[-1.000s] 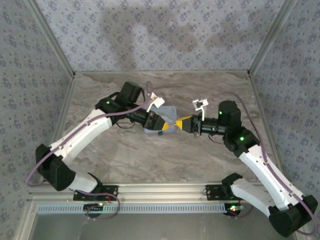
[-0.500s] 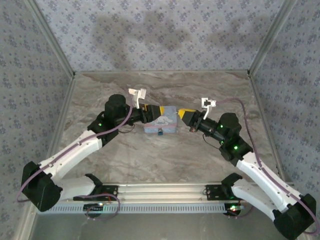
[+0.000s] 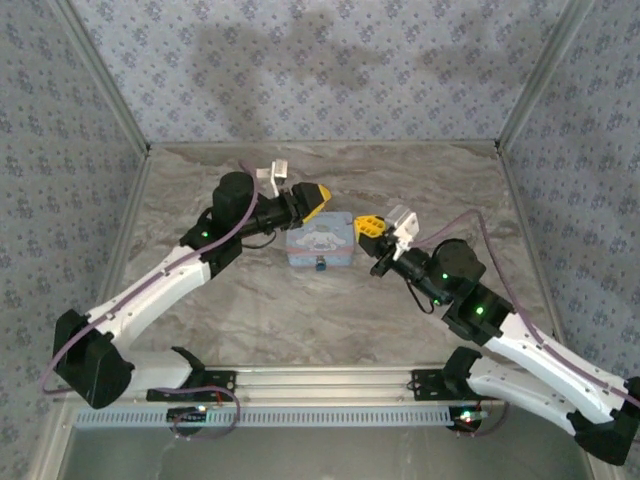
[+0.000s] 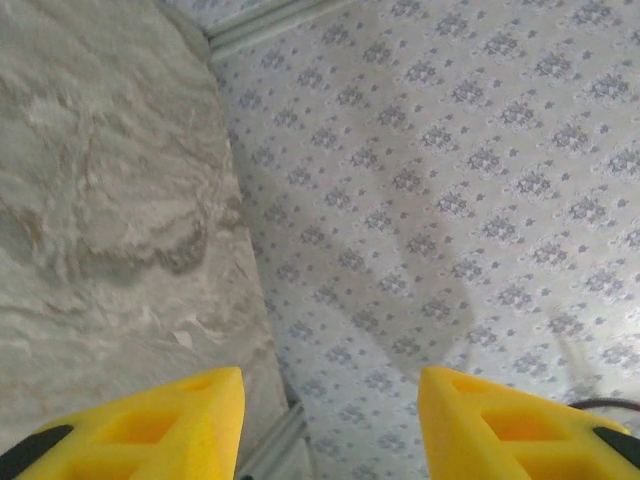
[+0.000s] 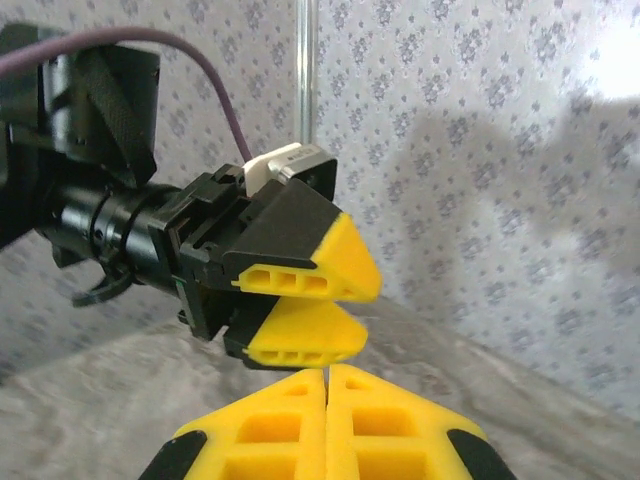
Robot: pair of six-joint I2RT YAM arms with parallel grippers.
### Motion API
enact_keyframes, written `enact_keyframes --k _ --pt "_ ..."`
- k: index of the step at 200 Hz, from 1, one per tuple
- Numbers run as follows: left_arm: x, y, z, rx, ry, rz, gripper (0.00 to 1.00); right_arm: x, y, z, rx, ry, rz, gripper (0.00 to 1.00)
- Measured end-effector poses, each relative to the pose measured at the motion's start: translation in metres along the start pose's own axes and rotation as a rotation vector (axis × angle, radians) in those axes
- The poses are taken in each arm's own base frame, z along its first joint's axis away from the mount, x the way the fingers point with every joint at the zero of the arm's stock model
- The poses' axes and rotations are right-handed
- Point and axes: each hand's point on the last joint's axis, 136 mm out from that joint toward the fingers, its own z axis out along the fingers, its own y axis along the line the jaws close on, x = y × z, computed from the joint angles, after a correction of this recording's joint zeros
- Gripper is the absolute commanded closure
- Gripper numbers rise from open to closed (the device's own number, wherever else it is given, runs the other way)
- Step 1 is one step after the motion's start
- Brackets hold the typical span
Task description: Unlock the padlock with the key
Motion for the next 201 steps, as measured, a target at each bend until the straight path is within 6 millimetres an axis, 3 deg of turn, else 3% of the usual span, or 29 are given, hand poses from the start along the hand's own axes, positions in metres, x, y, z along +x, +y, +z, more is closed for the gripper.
enact_keyframes --k 25,56,93,139,201 --pt "0.013 0.001 0.010 0.001 0.053 -0.107 0.50 0.011 0.003 0.008 0.017 0.036 -0.116 1.00" --pt "0.026 -0.015 0.020 0.047 0.116 -0.184 0.51 0.016 0.003 0.013 0.034 0.054 -0.205 1.00" --pt "0.031 -0.030 0.021 0.089 0.153 -0.237 0.52 0.012 -0.001 0.013 0.064 0.043 -0.258 1.00" --pt "0.048 -0.034 0.030 0.089 0.231 -0.274 0.52 0.002 -0.004 0.010 0.099 0.013 -0.294 1.00" --pt "0.051 -0.035 0.031 0.095 0.255 -0.303 0.64 -0.001 -0.008 0.008 0.144 0.018 -0.363 1.00"
